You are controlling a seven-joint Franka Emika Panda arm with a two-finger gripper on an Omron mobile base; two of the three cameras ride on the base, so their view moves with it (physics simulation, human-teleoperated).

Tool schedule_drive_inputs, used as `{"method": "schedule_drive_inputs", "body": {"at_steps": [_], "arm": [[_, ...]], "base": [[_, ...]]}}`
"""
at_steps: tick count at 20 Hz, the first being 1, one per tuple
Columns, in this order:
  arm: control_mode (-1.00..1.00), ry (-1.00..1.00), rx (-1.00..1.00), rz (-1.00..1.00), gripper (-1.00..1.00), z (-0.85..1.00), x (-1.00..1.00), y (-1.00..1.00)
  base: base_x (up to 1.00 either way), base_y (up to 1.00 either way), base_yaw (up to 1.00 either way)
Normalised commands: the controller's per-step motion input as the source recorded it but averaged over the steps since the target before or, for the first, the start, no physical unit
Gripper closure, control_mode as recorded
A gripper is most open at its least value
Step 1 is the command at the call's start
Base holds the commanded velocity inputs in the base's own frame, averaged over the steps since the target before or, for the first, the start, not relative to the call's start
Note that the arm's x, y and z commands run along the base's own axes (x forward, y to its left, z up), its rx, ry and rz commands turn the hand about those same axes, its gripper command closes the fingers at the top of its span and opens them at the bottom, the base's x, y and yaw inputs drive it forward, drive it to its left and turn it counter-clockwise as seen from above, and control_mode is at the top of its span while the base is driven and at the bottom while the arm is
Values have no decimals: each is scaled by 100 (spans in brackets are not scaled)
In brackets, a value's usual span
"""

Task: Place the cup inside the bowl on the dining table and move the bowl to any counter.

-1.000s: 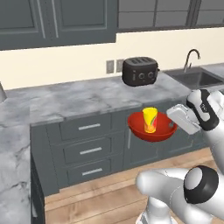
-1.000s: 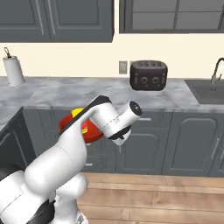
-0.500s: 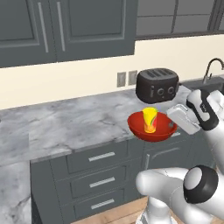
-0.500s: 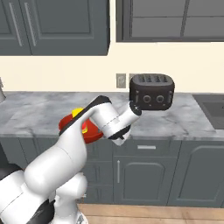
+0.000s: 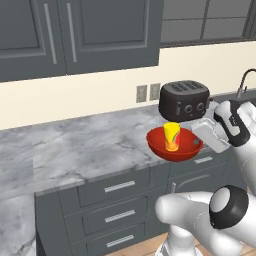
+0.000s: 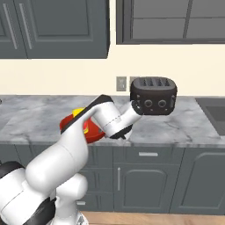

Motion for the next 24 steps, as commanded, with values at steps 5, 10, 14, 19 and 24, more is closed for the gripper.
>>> {"method": "schedule_drive_inputs", "body": {"at_steps": [5, 10, 14, 19, 24], "arm": [[100, 0, 0, 0, 100, 0, 0, 0], [-100, 0, 0, 0, 100, 0, 2, 6], [-100, 0, 0, -1, 100, -2, 11, 36], [-100, 0, 0, 0, 100, 0, 15, 37], [-100, 0, 0, 0, 100, 0, 41, 26]], "base": [[0, 0, 0], [0, 0, 0], [0, 0, 0], [0, 0, 0], [0, 0, 0]]}}
